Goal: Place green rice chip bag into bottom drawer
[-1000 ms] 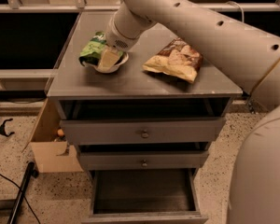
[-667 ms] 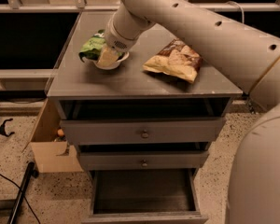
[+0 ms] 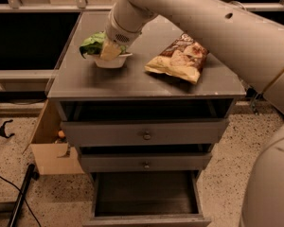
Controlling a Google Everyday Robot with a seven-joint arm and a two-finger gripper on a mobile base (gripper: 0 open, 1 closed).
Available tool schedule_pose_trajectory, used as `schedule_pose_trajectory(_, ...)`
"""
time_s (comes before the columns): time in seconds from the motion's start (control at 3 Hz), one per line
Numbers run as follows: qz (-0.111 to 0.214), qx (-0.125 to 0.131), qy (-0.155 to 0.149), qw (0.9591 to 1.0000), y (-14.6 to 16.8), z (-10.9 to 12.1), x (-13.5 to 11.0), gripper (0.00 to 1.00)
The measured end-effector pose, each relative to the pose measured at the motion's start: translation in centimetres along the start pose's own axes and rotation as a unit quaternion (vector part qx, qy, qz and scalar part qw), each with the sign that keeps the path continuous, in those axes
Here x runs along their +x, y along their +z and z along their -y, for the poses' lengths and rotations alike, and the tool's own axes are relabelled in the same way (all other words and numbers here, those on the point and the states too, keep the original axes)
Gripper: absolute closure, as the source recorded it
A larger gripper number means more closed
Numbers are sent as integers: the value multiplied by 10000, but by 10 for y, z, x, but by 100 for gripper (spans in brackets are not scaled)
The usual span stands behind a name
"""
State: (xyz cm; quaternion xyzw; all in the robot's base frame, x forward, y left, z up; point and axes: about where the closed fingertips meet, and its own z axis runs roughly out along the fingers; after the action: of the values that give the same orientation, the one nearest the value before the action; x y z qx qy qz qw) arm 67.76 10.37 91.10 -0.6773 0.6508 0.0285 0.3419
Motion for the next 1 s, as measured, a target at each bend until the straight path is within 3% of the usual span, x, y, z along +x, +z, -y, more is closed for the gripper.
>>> schedule_pose_trajectory(0.33, -123, 221, -144, 9996, -19, 8, -6, 100)
schedule_pose_trajectory(1.0, -167, 412, -176, 9989, -21, 13, 2, 100)
